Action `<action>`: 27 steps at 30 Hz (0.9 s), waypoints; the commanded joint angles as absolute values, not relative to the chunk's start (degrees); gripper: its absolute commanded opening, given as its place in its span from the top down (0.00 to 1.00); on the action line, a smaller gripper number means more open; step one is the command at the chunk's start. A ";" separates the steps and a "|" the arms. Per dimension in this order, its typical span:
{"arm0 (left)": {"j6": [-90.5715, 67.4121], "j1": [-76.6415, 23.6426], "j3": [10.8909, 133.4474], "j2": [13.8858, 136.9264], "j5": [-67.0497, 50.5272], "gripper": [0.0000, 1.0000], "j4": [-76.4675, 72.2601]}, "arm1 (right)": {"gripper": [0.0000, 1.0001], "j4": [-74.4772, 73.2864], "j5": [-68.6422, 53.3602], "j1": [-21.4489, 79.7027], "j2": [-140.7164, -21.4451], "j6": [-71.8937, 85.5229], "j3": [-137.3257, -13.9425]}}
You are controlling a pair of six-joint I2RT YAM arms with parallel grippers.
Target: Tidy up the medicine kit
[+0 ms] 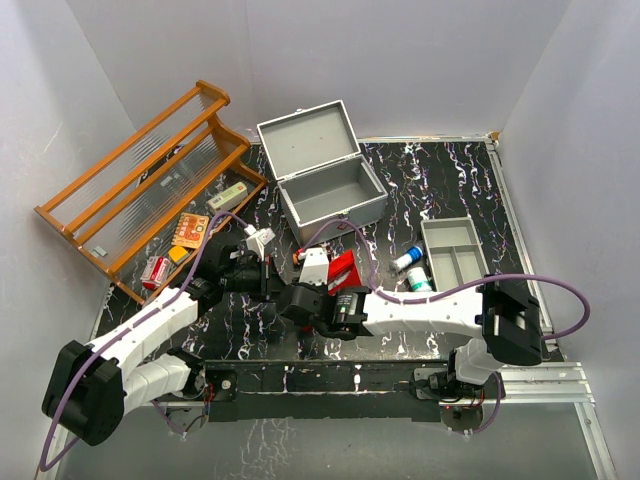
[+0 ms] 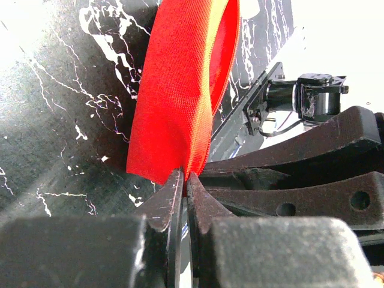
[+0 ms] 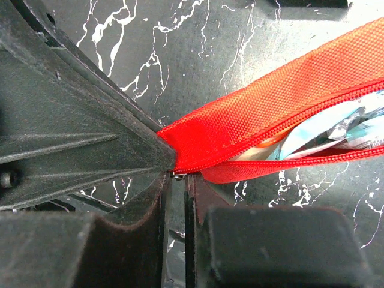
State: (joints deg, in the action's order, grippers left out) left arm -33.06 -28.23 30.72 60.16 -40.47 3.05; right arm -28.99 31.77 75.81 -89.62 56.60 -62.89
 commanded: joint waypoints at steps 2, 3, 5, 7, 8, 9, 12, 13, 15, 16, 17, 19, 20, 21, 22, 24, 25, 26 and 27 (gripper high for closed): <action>-31.83 -28.47 30.84 58.18 -42.30 1.00 4.32 | 0.96 -29.30 34.37 75.67 -88.28 57.40 -64.20; -31.37 -28.46 31.05 58.07 -42.00 1.00 4.57 | 0.97 -28.74 33.87 75.66 -87.73 56.82 -63.53; -30.39 -28.48 31.39 57.85 -41.32 1.00 5.19 | 0.98 -26.93 32.57 75.66 -86.32 55.02 -61.69; -29.71 -28.43 31.50 57.58 -40.80 1.00 5.40 | 0.97 -24.12 31.31 75.61 -84.36 52.85 -59.02; -29.51 -28.46 31.55 57.45 -40.65 1.00 5.37 | 0.97 -22.54 30.76 75.54 -83.26 51.69 -57.69; -29.39 -28.47 31.55 57.30 -40.59 1.00 5.36 | 0.95 -20.72 29.99 75.54 -82.25 50.10 -56.33; -28.99 -28.47 31.83 57.30 -40.58 1.00 5.65 | 0.90 -19.73 29.16 75.06 -80.50 47.86 -54.83; -28.92 -28.48 31.88 57.41 -40.55 1.00 5.77 | 0.89 -20.14 29.14 74.85 -80.37 47.29 -54.82; -28.83 -28.43 31.99 57.49 -40.69 1.00 5.89 | 0.89 -21.16 29.50 74.46 -80.45 47.26 -54.89; -28.83 -28.47 31.99 57.53 -40.67 1.00 5.91 | 0.89 -21.70 29.57 74.26 -80.53 47.29 -54.90; -28.83 -28.41 31.99 57.54 -40.64 1.00 5.96 | 0.90 -22.12 29.68 74.15 -80.63 47.46 -55.01; -28.72 -28.48 31.91 57.51 -40.69 1.00 5.98 | 0.89 -23.35 30.00 73.94 -80.92 47.72 -55.42; -28.74 -28.47 31.91 57.50 -40.67 1.00 6.04 | 0.87 -23.83 30.19 73.92 -81.06 47.80 -55.72; -28.74 -28.48 31.86 57.53 -40.68 1.00 6.06 | 0.85 -24.24 30.12 73.92 -81.20 47.80 -56.08; -28.74 -28.48 31.87 57.55 -40.63 1.00 6.13 | 0.84 -24.62 29.99 73.89 -81.26 47.69 -56.42; -28.74 -28.47 31.93 57.50 -40.84 1.00 6.02 | 0.83 -24.49 29.84 73.92 -81.53 46.95 -56.66; -28.82 -28.45 31.85 57.48 -40.90 1.00 5.98 | 0.83 -24.30 29.90 73.86 -81.82 46.55 -56.82; -28.83 -28.43 31.88 57.60 -40.99 1.00 5.91 | 0.83 -23.86 29.85 73.83 -82.14 45.81 -56.95; -28.90 -28.46 31.86 57.70 -41.12 1.00 5.83 | 0.84 -22.79 29.31 73.83 -82.44 44.64 -57.02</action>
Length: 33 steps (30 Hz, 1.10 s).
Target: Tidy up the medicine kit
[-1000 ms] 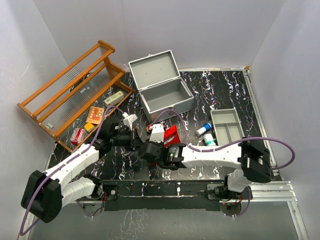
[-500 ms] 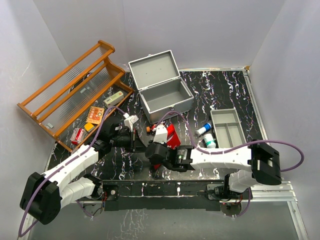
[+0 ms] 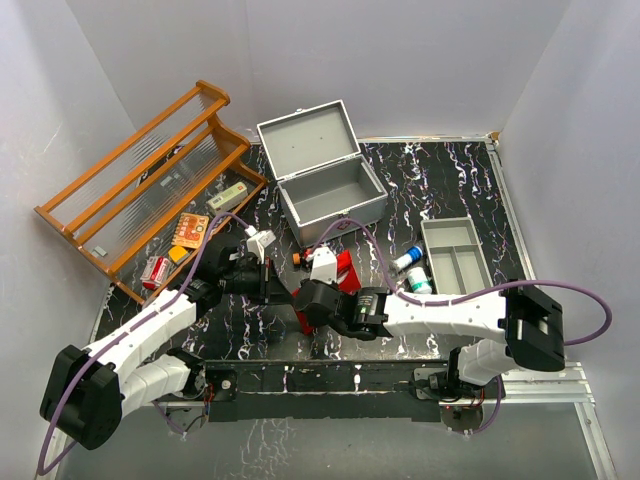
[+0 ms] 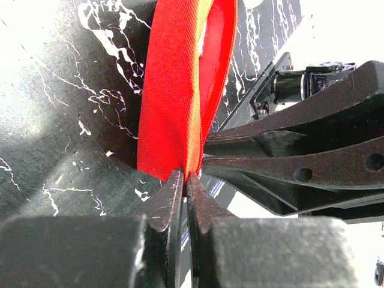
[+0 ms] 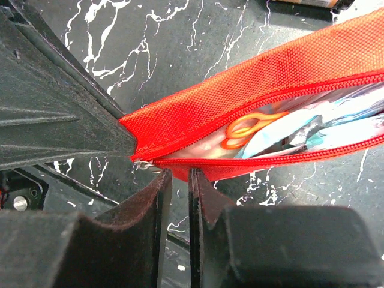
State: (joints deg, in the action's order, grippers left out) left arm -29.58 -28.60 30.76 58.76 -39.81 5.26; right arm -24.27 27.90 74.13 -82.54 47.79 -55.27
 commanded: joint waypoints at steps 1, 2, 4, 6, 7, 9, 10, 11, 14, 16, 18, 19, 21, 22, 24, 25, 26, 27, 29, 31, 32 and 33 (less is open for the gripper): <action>-28.98 -28.45 31.90 57.72 -41.22 1.00 5.68 | 0.84 -21.60 28.43 73.83 -82.68 43.29 -56.97; -29.07 -28.43 31.90 57.81 -41.25 1.00 5.63 | 0.84 -20.41 27.49 73.83 -83.04 41.96 -57.02; -29.11 -28.42 31.99 58.06 -41.51 1.00 5.63 | 0.79 -19.45 26.04 73.83 -84.01 40.39 -57.56; -29.09 -28.47 32.07 58.16 -41.51 1.00 5.71 | 0.75 -18.83 24.69 73.83 -84.82 39.33 -58.10; -29.09 -28.48 32.08 58.24 -41.53 1.00 5.71 | 0.74 -18.55 24.05 73.83 -84.94 39.03 -58.24; -29.09 -28.47 32.08 58.12 -41.50 1.00 5.72 | 0.73 -18.21 23.22 73.83 -84.86 38.99 -58.21; -29.09 -28.43 32.08 58.10 -41.56 1.00 5.71 | 0.73 -18.01 22.89 73.83 -84.75 38.93 -58.12; -29.09 -28.42 31.99 58.07 -41.49 1.00 5.71 | 0.73 -17.71 22.45 73.83 -84.65 38.79 -57.91; -29.26 -28.47 31.80 58.05 -41.51 1.00 5.46 | 0.73 -17.37 21.02 73.83 -84.68 38.25 -57.62; -29.27 -28.44 31.82 58.17 -41.60 1.00 5.36 | 0.68 -16.53 20.63 73.83 -84.65 38.08 -57.53; -29.27 -28.48 31.82 58.35 -41.66 1.00 5.36 | 0.59 -15.28 20.86 73.83 -84.64 37.93 -57.39; -29.25 -28.44 31.89 58.41 -41.74 1.00 5.28 | 0.56 -14.76 21.21 73.87 -84.75 37.95 -57.55; -29.31 -28.47 31.90 58.49 -41.67 1.00 5.36 | 0.54 -14.86 22.77 73.80 -85.38 38.75 -58.26; -29.34 -28.48 31.86 58.38 -41.71 1.00 5.32 | 0.54 -15.19 23.52 73.82 -85.83 39.29 -58.73; -29.43 -28.47 31.90 58.27 -41.67 1.00 5.27 | 0.58 -17.01 25.57 73.83 -86.79 41.29 -60.09; -29.44 -28.49 31.90 58.19 -41.68 1.00 5.27 | 0.61 -18.07 26.55 73.83 -87.15 42.30 -60.50; -29.44 -28.50 31.90 58.19 -41.70 1.00 5.34 | 0.64 -18.66 27.21 73.83 -87.26 43.00 -60.74; -29.44 -28.48 31.85 58.17 -41.68 1.00 5.36 | 0.66 -19.03 27.77 73.83 -87.43 43.73 -60.84; -29.40 -28.48 31.81 58.14 -41.71 1.00 5.42 | 0.73 -19.77 28.73 73.83 -87.19 44.53 -60.77; -29.36 -28.48 31.72 58.10 -41.58 1.00 5.44 | 0.81 -20.25 29.50 73.83 -86.77 45.03 -60.67; -29.36 -28.48 31.71 58.07 -41.53 1.00 5.40 | 0.84 -20.38 29.69 73.83 -86.37 45.08 -60.57; -29.36 -28.48 31.70 58.04 -41.42 1.00 5.51 | 0.87 -20.55 29.91 73.78 -86.06 45.16 -60.37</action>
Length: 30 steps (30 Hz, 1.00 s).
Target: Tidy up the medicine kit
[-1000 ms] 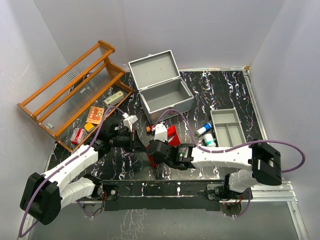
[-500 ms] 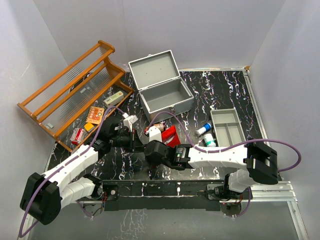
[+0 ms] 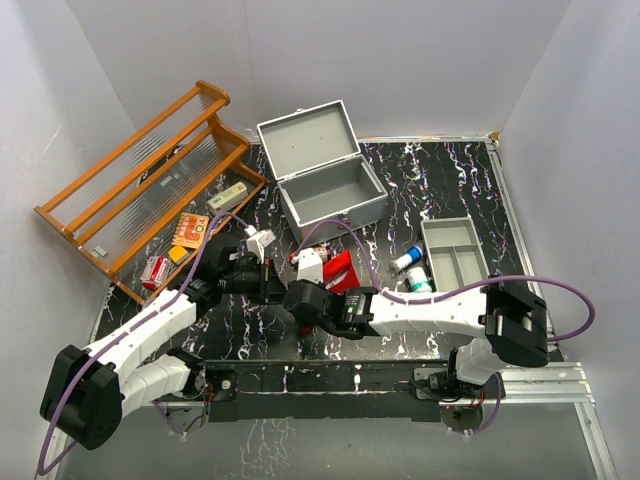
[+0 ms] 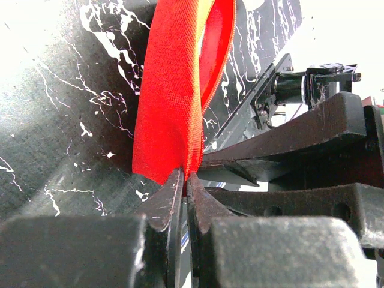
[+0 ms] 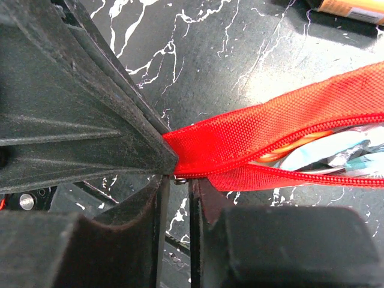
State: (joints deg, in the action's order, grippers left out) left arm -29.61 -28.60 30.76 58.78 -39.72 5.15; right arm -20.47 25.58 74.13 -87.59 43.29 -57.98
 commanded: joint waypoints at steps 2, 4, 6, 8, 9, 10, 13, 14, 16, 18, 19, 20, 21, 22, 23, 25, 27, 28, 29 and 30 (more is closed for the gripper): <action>-29.20 -28.44 31.86 57.94 -41.23 1.00 5.60 | 0.91 -21.27 30.28 73.83 -85.48 44.98 -60.02; -28.82 -28.47 32.04 57.92 -40.94 1.00 5.90 | 0.95 -21.99 30.55 73.76 -84.90 44.66 -59.35; -28.39 -28.48 32.28 57.95 -40.75 1.00 6.36 | 0.97 -22.07 30.52 73.74 -84.13 43.87 -58.15; -27.80 -28.46 32.50 58.03 -40.36 1.00 6.94 | 1.00 -21.94 30.02 73.42 -83.22 42.61 -56.92; -27.33 -28.42 32.66 58.09 -40.17 1.00 7.35 | 1.00 -21.67 29.56 73.00 -82.69 41.81 -56.34; -26.90 -28.47 32.80 58.20 -39.90 1.00 7.83 | 1.00 -21.43 28.82 72.37 -82.18 41.00 -55.61; -26.00 -28.43 33.31 58.69 -39.56 1.00 8.92 | 1.00 -19.41 24.71 69.58 -79.85 37.20 -53.39; -25.82 -28.47 33.57 58.89 -39.63 1.00 9.15 | 1.00 -18.88 23.26 68.52 -78.95 35.99 -52.62; -25.51 -28.47 33.90 59.10 -39.76 1.00 9.55 | 1.00 -17.62 20.36 66.95 -77.37 33.33 -51.62; -25.37 -28.48 34.15 59.28 -39.93 1.00 9.66 | 1.00 -17.33 19.14 65.87 -76.14 31.92 -51.15; -25.32 -28.52 34.22 59.36 -40.04 1.00 9.59 | 1.00 -17.35 18.89 65.31 -75.90 31.58 -50.99; -25.31 -28.44 34.25 59.42 -40.18 1.00 9.58 | 1.00 -17.58 19.12 64.92 -75.78 31.38 -50.97; -25.31 -28.47 34.35 59.40 -40.18 1.00 9.58 | 1.00 -17.96 19.71 64.67 -75.81 31.50 -51.05; -25.38 -28.46 34.35 59.38 -40.23 1.00 9.62 | 1.00 -18.46 20.44 64.47 -75.89 31.78 -51.08; -25.46 -28.45 34.32 59.29 -40.28 1.00 9.54 | 1.00 -18.89 21.08 64.18 -76.00 32.20 -51.14; -25.53 -28.48 34.36 59.21 -40.32 1.00 9.66 | 1.00 -19.50 22.44 64.01 -76.07 33.08 -51.02; -25.49 -28.45 34.40 58.94 -40.36 1.00 9.79 | 1.00 -20.11 23.91 63.82 -76.18 34.02 -50.90; -25.42 -28.47 34.42 58.95 -40.34 1.00 9.90 | 1.00 -20.66 24.99 63.69 -76.28 34.65 -50.92; -25.34 -28.48 34.47 58.86 -40.42 1.00 10.08 | 1.00 -21.78 26.46 63.56 -76.36 35.46 -51.06; -25.32 -28.43 34.53 58.85 -40.47 1.00 10.15 | 1.00 -22.73 27.99 63.29 -76.38 36.48 -51.21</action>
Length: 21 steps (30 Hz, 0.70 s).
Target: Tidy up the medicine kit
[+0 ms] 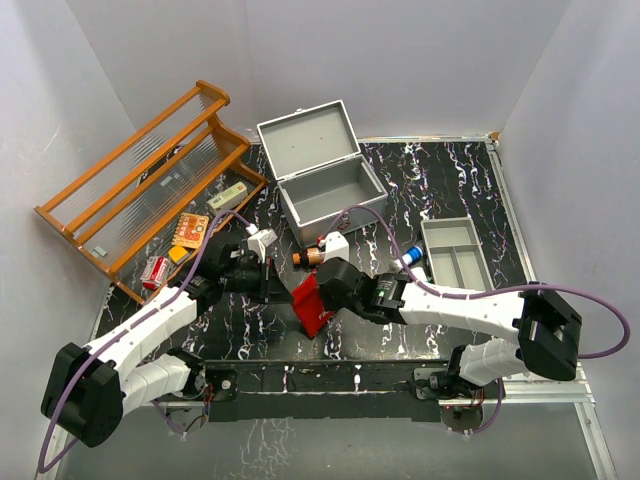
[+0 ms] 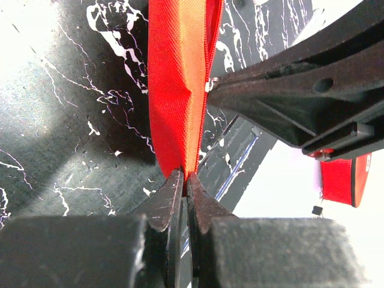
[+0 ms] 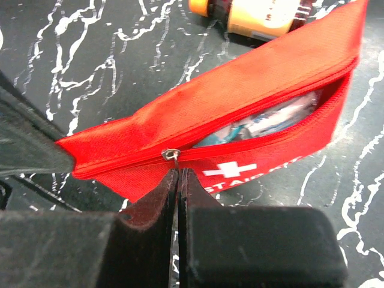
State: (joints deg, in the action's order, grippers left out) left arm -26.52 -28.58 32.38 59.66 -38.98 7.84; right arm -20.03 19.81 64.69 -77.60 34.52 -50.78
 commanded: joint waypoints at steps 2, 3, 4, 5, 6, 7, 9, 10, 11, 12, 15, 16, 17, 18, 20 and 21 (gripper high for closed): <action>-25.23 -28.47 34.52 58.62 -40.53 1.00 10.23 | 1.00 -24.44 30.67 62.56 -76.38 38.37 -51.31; -25.14 -28.44 34.52 58.47 -40.64 1.00 10.32 | 1.00 -25.40 32.03 62.10 -76.26 39.43 -51.40; -25.09 -28.43 34.59 58.31 -40.83 1.00 10.41 | 1.00 -26.09 33.00 61.56 -76.09 40.28 -51.33; -25.01 -28.44 34.57 58.13 -40.92 1.00 10.53 | 1.00 -26.60 33.72 60.94 -75.87 40.87 -51.16; -24.90 -28.46 34.61 57.99 -41.10 1.00 10.62 | 1.00 -26.86 34.16 60.22 -75.71 41.07 -51.03; -24.73 -28.44 34.68 57.85 -41.23 1.00 10.75 | 1.00 -27.01 34.37 59.57 -75.40 41.14 -50.86; -24.39 -28.48 34.75 57.57 -41.45 1.00 11.11 | 1.00 -27.19 34.95 58.36 -74.88 41.17 -50.55; -24.17 -28.45 34.91 57.47 -41.59 1.00 11.35 | 1.00 -27.16 35.10 57.76 -74.45 40.92 -50.40; -23.94 -28.47 34.99 57.34 -41.60 1.00 11.68 | 1.00 -27.22 35.41 57.16 -74.20 40.67 -50.24; -23.84 -28.48 35.14 57.13 -41.47 1.00 11.92 | 1.00 -27.22 35.68 56.49 -73.80 40.40 -49.98; -23.65 -28.43 35.35 56.96 -41.14 1.00 12.30 | 1.00 -26.80 35.29 53.82 -72.55 39.26 -49.22; -23.62 -28.47 35.35 56.97 -41.16 1.00 12.37 | 1.00 -26.42 34.55 52.72 -72.03 38.64 -48.88; -23.72 -28.48 35.37 56.93 -41.20 1.00 12.39 | 1.00 -25.80 33.81 51.29 -71.46 37.51 -48.44; -23.77 -28.48 35.41 56.88 -41.32 1.00 12.32 | 1.00 -24.95 32.82 50.22 -70.86 36.45 -48.02; -23.81 -28.44 35.42 56.79 -41.45 1.00 12.31 | 1.00 -22.86 30.79 48.36 -70.13 34.22 -47.20; -23.77 -28.43 35.42 56.65 -41.55 1.00 12.31 | 1.00 -22.11 29.94 47.53 -69.98 33.00 -47.00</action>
State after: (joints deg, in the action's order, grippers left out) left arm -24.64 -28.58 33.39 58.70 -39.42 9.87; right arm -25.39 28.42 51.24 -72.64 38.02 -48.14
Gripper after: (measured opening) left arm 0.013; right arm 0.007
